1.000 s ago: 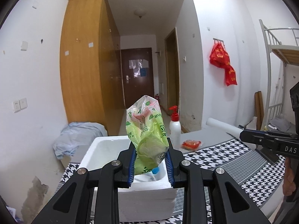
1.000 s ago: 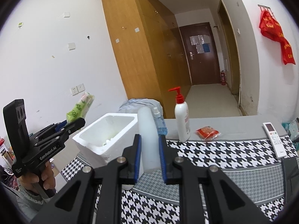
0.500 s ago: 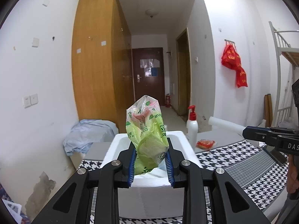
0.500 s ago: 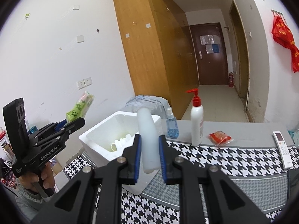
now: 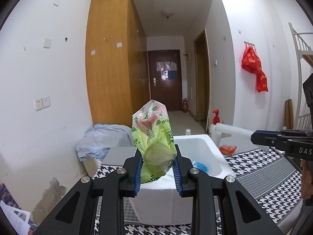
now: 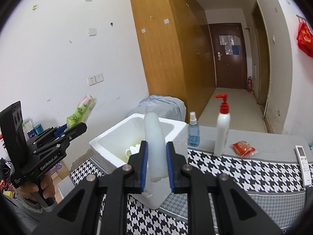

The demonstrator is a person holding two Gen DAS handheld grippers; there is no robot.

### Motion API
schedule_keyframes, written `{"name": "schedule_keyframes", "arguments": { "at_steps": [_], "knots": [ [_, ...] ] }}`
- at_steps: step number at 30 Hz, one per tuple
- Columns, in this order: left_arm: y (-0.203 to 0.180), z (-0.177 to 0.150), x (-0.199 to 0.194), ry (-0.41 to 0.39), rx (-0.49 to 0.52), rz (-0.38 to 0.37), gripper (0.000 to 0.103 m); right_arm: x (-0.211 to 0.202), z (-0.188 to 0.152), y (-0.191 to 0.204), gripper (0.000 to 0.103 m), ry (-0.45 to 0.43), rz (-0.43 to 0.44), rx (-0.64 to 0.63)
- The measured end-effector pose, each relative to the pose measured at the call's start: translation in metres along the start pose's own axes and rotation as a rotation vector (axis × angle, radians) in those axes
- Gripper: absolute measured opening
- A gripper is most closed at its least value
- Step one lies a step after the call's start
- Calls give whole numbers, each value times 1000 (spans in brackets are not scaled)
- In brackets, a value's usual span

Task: Organize soft objects
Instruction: 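Lift and carry the snack packet and foam tube toward the white foam box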

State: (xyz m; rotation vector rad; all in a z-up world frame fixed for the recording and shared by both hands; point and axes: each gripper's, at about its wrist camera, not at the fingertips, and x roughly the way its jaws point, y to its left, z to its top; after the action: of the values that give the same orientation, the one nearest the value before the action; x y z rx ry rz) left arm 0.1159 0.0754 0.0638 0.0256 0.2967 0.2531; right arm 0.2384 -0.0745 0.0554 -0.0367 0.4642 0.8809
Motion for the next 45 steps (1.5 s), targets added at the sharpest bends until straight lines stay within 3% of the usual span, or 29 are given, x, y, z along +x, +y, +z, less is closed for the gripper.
{"name": "schedule_keyframes", "arguments": {
  "at_steps": [21, 45],
  "knots": [
    [33, -6, -5, 16, -58, 72, 29, 49, 12, 32, 22, 74, 40, -62],
    [39, -10, -8, 28, -83, 107, 29, 86, 13, 42, 22, 140, 44, -72]
  ]
}}
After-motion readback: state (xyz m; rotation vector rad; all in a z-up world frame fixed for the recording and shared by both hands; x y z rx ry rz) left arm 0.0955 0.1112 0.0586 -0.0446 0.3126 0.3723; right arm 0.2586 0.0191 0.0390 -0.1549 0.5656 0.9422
